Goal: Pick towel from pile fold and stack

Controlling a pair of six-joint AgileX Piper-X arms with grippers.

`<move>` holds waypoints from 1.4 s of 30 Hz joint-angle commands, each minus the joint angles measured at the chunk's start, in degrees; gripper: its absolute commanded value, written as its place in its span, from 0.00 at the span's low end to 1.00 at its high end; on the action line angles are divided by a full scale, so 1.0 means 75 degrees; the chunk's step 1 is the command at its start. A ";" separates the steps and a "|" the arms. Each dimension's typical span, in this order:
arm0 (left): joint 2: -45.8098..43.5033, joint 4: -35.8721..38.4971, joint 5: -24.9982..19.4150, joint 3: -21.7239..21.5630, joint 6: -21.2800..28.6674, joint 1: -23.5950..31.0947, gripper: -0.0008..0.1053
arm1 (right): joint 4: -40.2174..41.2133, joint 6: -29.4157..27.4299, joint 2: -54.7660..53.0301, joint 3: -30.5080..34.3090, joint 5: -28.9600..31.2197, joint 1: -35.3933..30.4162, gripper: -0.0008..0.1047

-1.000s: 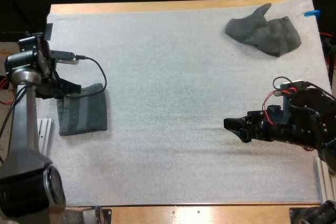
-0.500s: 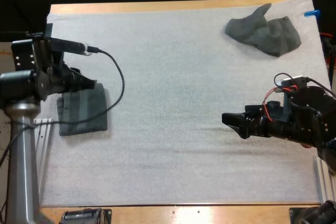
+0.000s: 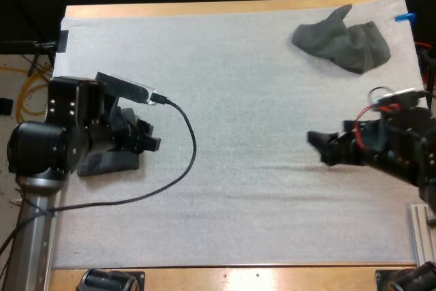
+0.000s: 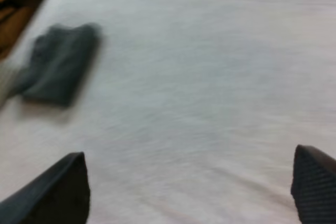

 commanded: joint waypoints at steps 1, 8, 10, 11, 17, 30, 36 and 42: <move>-0.0154 0.0131 -0.0064 -0.0042 -0.0251 -0.0182 0.60 | 0.0182 -0.0348 -0.0009 -0.0008 0.0092 -0.0445 0.72; -0.0916 -0.0546 -0.0825 -0.0042 -0.0205 -0.0454 0.60 | 0.1176 -0.1784 -0.0044 -0.0008 0.0501 -0.2453 0.72; -0.1055 -0.0776 -0.0920 -0.0021 -0.0010 -0.0390 0.60 | 0.1231 -0.1783 -0.0112 -0.0008 0.0698 -0.2706 0.72; -0.1136 -0.0941 -0.1032 0.0005 0.0052 -0.0339 0.60 | 0.1239 -0.1783 -0.0176 -0.0008 0.0698 -0.2765 0.72; -0.1232 -0.1120 -0.1328 0.0141 0.0205 0.0936 0.60 | 0.1556 -0.2164 -0.0698 -0.0008 0.0902 -0.2812 0.72; -0.3809 -0.1395 -0.0270 0.2010 0.0331 0.1390 0.60 | 0.1979 -0.1606 -0.2258 -0.0008 0.1289 -0.2812 0.72; -0.6288 -0.1949 -0.0130 0.2742 0.0378 0.1374 0.60 | 0.1679 -0.1919 -0.3742 0.0017 0.1581 -0.2812 0.72; -0.7835 -0.1764 -0.0132 0.2911 0.0456 0.1374 0.60 | 0.1634 -0.1955 -0.5188 0.0333 0.1581 -0.2812 0.72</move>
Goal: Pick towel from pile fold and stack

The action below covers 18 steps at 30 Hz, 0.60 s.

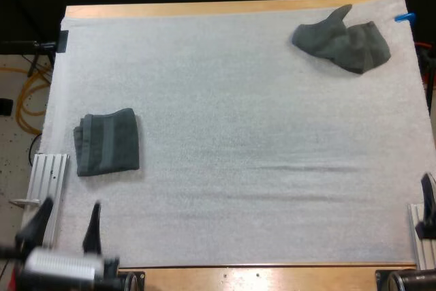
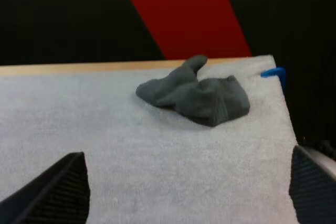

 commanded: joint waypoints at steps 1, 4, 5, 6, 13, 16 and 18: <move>-0.0273 0.0188 0.0018 0.0011 0.0011 -0.0037 0.60 | -0.0061 -0.0086 -0.0381 0.0113 0.0000 -0.0045 0.72; -0.0598 0.0866 0.0200 0.0011 -0.0001 -0.0037 0.60 | -0.0061 -0.0086 -0.1170 0.0453 0.0000 -0.0045 0.72; -0.0722 0.1041 0.0489 0.0011 -0.0048 -0.0037 0.60 | -0.0056 -0.0080 -0.1421 0.0567 0.0000 -0.0045 0.72; -0.0801 0.1107 0.0688 0.0011 -0.0068 -0.0037 0.60 | -0.0011 -0.0017 -0.1625 0.0664 0.0000 -0.0045 0.72; -0.1609 0.2783 0.1333 0.0011 -0.0119 0.0043 0.60 | 0.1640 0.0559 -0.2031 0.0853 0.0154 -0.0044 0.72; -0.1713 0.3502 0.1320 -0.0005 -0.0084 0.0096 0.60 | 0.1727 0.0361 -0.2033 0.0951 0.0193 -0.0043 0.72; -0.1700 0.3382 0.1370 -0.0003 -0.0060 0.0115 0.60 | 0.1673 0.0323 -0.2033 0.0995 0.0193 -0.0043 0.72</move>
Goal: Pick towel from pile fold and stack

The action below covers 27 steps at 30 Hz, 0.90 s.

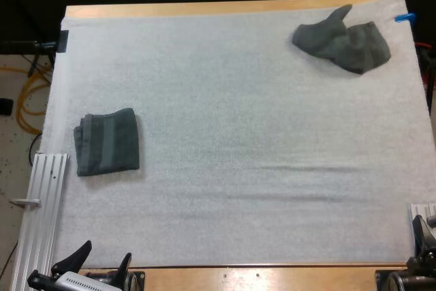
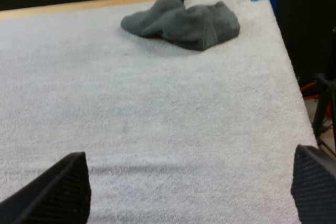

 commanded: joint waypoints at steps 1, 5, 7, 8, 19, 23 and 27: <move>-0.1087 0.0120 0.0041 -0.0014 0.0037 0.0017 0.60 | -0.0095 -0.0119 -0.0312 0.0033 0.0043 -0.0043 0.72; -0.1087 -0.0300 -0.0197 0.0118 0.0334 0.0052 0.60 | -0.0646 -0.0571 -0.0312 0.0193 0.0043 -0.0043 0.72; -0.1067 -0.0820 -0.0476 0.0363 0.0352 0.0052 0.60 | -0.1125 -0.0829 -0.0298 0.0344 0.0027 -0.0043 0.72; -0.1067 -0.1184 -0.0629 0.0528 0.0353 0.0052 0.60 | -0.1398 -0.0943 -0.0298 0.0443 -0.0016 -0.0043 0.72; -0.1046 -0.4245 -0.1213 0.2829 -0.0283 0.0052 0.60 | -0.2748 -0.1026 -0.0278 0.1769 -0.0379 -0.0043 0.72; -0.1043 -0.4379 -0.1341 0.3445 -0.0428 0.0052 0.60 | -0.2582 -0.0601 -0.0278 0.2218 -0.0294 -0.0043 0.72; -0.1016 -0.4343 -0.1347 0.3431 -0.0480 0.0052 0.60 | -0.2682 -0.0425 -0.0278 0.2412 -0.0295 -0.0043 0.72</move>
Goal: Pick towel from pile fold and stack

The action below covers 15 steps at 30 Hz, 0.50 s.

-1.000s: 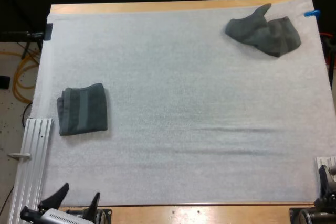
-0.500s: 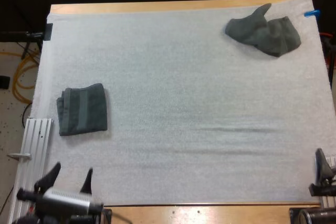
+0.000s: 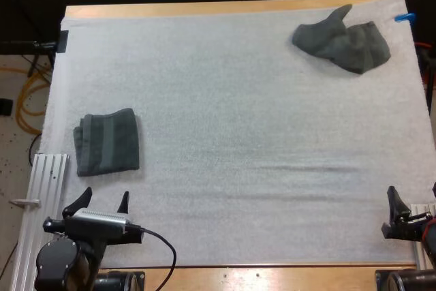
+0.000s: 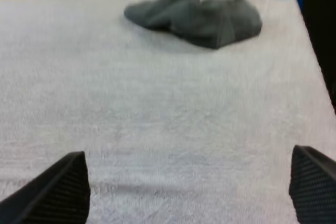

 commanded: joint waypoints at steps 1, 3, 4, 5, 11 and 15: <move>-0.1031 -0.0052 -0.0127 -0.0086 -0.0132 0.0000 0.60 | -0.0145 0.0026 -0.0307 -0.0043 -0.0023 -0.0043 0.72; -0.1031 0.0058 -0.0127 -0.0145 -0.0167 0.0000 0.60 | -0.0145 0.0026 -0.0307 -0.0043 -0.0023 -0.0043 0.72; -0.1031 0.0140 -0.0127 -0.0184 -0.0216 0.0000 0.60 | -0.0145 0.0026 -0.0307 -0.0043 -0.0023 -0.0043 0.72; -0.1031 0.0140 -0.0127 -0.0183 -0.0251 0.0000 0.60 | -0.0145 0.0026 -0.0307 -0.0043 -0.0023 -0.0043 0.72; -0.1031 0.0138 -0.0127 -0.0180 -0.0312 0.0000 0.60 | -0.0145 0.0026 -0.0307 -0.0043 -0.0023 -0.0043 0.72; -0.1031 0.0138 -0.0112 -0.0180 -0.0312 0.0000 0.60 | -0.0145 0.0026 -0.0307 -0.0043 0.0037 -0.0043 0.72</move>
